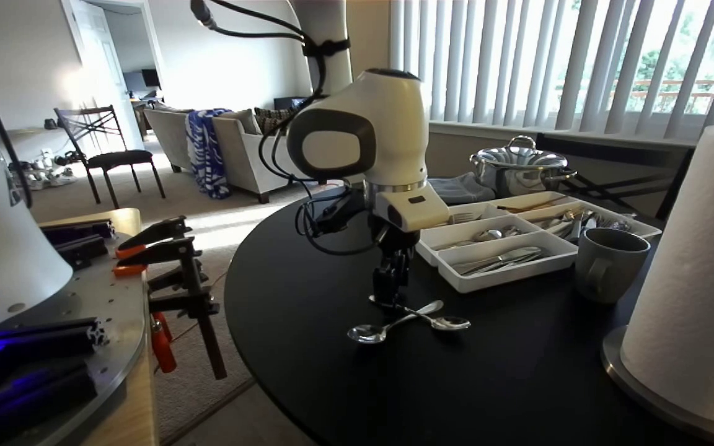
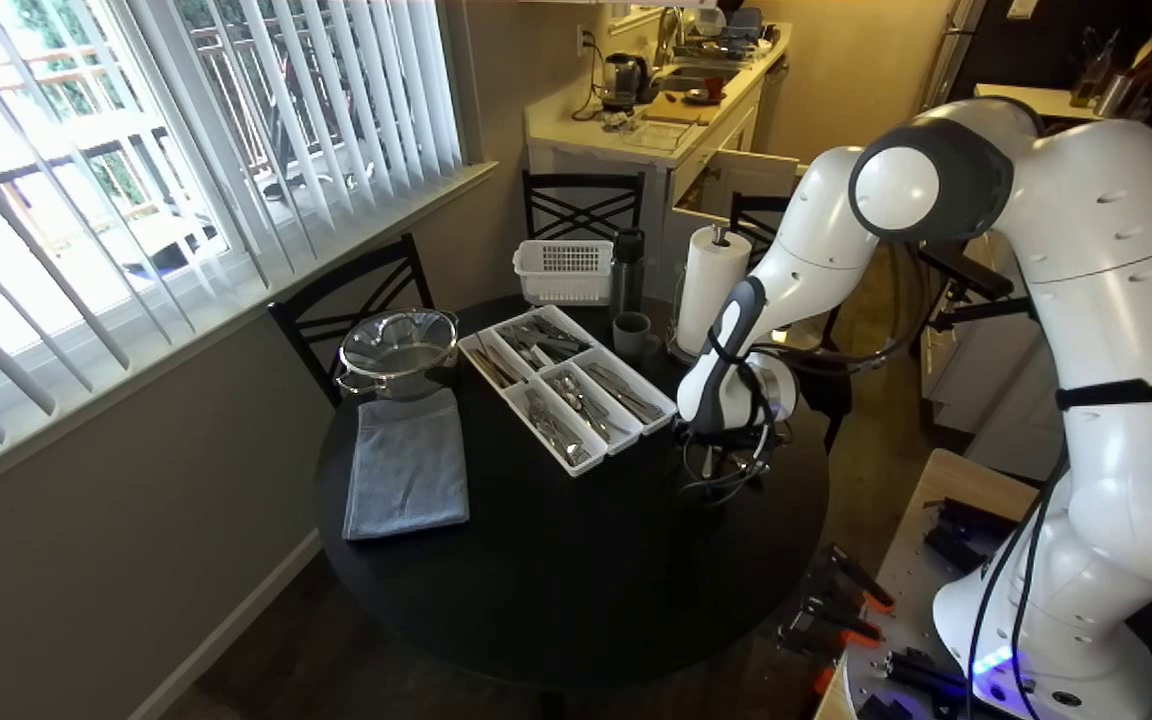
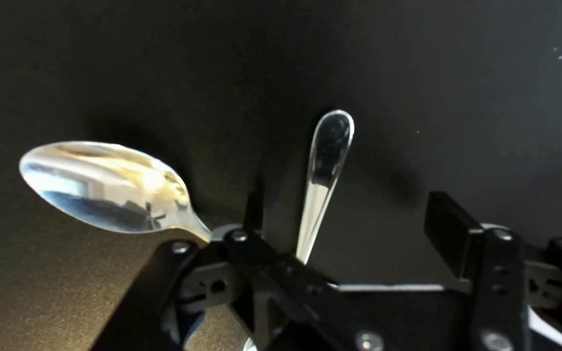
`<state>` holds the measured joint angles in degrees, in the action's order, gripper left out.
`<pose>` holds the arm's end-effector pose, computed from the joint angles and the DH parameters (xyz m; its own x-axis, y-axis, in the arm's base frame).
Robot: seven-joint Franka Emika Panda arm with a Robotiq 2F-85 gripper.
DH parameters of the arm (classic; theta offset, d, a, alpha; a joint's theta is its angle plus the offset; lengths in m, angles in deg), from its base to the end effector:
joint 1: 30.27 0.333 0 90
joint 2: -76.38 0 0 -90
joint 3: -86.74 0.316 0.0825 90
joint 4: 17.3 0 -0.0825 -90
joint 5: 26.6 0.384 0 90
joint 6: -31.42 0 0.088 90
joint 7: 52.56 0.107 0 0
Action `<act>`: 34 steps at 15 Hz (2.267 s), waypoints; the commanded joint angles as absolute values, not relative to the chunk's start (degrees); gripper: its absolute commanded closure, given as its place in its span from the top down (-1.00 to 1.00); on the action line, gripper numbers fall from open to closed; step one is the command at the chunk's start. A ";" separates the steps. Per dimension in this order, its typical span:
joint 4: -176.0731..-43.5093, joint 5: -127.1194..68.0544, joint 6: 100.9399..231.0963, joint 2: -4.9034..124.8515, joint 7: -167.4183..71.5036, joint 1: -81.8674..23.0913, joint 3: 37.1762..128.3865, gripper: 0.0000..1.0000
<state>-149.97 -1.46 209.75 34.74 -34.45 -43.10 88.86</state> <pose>0.4644 -0.1217 0.0384 0.5794 -0.8145 0.0280 -0.8112 -0.5797 -0.0770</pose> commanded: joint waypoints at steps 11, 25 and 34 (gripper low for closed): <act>-151.93 -2.04 209.73 34.83 -37.97 -51.81 93.89 -0.20; -155.76 -1.61 212.62 38.84 -36.86 -49.64 92.66 -0.99; -162.81 -6.32 214.77 48.52 -37.96 -36.00 81.59 -0.99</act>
<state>-158.12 -2.76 214.68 42.42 -36.66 -43.23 87.25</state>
